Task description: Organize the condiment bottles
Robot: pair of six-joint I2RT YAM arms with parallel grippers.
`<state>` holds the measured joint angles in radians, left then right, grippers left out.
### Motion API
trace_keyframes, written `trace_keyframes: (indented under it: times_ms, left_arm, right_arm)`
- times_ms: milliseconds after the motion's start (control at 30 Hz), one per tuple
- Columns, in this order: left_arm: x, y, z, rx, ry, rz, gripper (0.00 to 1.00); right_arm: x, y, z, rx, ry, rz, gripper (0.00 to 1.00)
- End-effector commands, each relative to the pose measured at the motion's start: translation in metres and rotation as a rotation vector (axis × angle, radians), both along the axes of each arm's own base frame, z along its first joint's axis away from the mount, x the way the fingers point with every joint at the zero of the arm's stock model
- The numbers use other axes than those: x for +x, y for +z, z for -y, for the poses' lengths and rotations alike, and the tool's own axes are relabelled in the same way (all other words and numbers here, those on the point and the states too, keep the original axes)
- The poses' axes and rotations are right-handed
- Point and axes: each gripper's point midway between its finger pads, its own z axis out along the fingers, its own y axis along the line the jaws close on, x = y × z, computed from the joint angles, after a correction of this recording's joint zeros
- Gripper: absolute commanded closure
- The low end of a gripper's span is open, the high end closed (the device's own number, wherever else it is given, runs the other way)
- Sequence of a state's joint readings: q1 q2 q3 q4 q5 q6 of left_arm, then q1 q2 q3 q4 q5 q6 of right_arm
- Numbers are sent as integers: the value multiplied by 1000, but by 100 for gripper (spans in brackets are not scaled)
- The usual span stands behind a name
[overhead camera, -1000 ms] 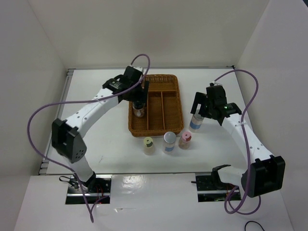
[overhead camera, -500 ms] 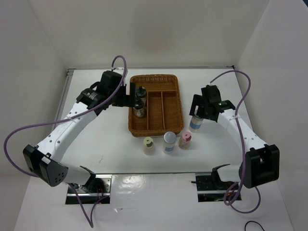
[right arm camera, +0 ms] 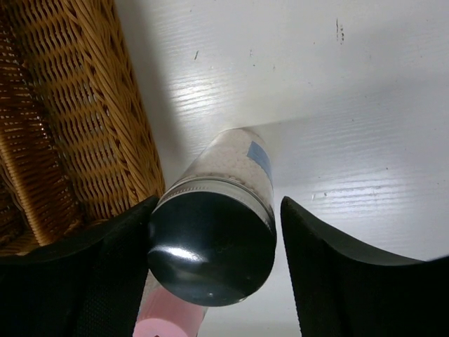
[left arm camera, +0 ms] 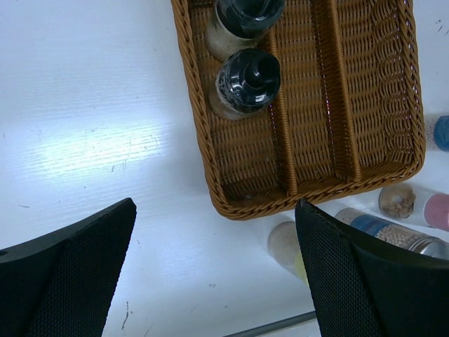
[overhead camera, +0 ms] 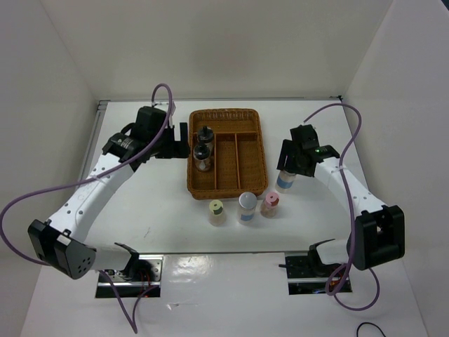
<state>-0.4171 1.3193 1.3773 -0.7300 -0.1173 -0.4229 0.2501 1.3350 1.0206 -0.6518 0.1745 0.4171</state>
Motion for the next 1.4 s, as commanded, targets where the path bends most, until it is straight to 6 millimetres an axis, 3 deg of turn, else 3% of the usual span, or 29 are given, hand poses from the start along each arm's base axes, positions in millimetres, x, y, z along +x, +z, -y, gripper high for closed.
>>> trace_keyframes:
  times_ms: [0, 300, 400, 500, 767, 933, 1067, 1367]
  left_arm:
    - [-1, 10, 1, -43, -6, 32, 0]
    - [-3, 13, -3, -47, 3, 42, 0]
    - [-5, 12, -4, -47, 3, 42, 0]
    - [-6, 16, -5, -51, 3, 52, 0]
    - [-23, -9, -17, -67, 56, -4, 0]
    - [-26, -23, -43, -98, 184, 13, 0]
    - [-25, -20, -57, -130, 233, 49, 0]
    - [-21, -31, -58, -157, 218, 6, 0]
  right_arm:
    - [-1, -5, 2, -25, -12, -13, 28]
    - [-6, 6, 5, -40, -34, -13, 53]
    - [-3, 28, 9, -49, -49, 26, 58]
    - [5, 67, 11, -51, -57, 105, 58]
    - [28, 155, 3, -6, -40, 258, 58]
    - [45, 164, -22, 74, 31, 284, 58]
    - [65, 181, -52, 128, 100, 345, 58]
    - [114, 184, -124, 163, 211, 383, 58]
